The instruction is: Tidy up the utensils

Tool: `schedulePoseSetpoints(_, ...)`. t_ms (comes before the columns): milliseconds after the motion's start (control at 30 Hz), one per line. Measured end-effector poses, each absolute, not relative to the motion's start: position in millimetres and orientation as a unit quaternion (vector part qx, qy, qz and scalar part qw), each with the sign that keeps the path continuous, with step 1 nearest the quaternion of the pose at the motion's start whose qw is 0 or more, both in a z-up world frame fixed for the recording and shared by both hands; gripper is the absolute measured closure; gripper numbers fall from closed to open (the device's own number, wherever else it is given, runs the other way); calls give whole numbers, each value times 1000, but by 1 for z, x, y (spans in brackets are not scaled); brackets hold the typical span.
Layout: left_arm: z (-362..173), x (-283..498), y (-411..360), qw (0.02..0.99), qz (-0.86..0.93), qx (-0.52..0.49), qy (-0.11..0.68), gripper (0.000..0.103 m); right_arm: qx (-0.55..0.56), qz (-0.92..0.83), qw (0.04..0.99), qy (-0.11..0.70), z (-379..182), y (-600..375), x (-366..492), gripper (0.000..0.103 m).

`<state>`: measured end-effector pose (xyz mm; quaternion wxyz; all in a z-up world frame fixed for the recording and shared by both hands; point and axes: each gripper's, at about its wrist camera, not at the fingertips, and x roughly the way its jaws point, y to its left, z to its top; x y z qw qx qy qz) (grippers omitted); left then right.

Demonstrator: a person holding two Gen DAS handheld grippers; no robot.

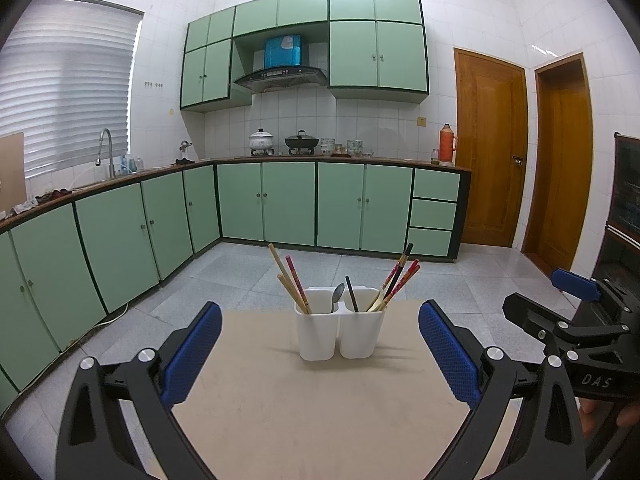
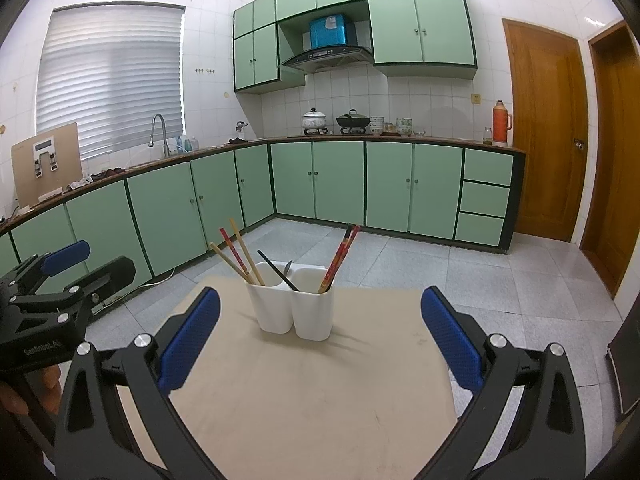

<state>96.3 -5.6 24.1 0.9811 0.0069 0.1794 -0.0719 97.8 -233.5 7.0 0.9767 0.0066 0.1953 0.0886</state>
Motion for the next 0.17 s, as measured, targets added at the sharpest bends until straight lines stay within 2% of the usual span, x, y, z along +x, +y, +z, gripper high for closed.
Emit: schedulePoseSetpoints(167, 24, 98, -6, 981, -71, 7, 181, 6, 7, 89, 977, 195, 7, -233, 98, 5)
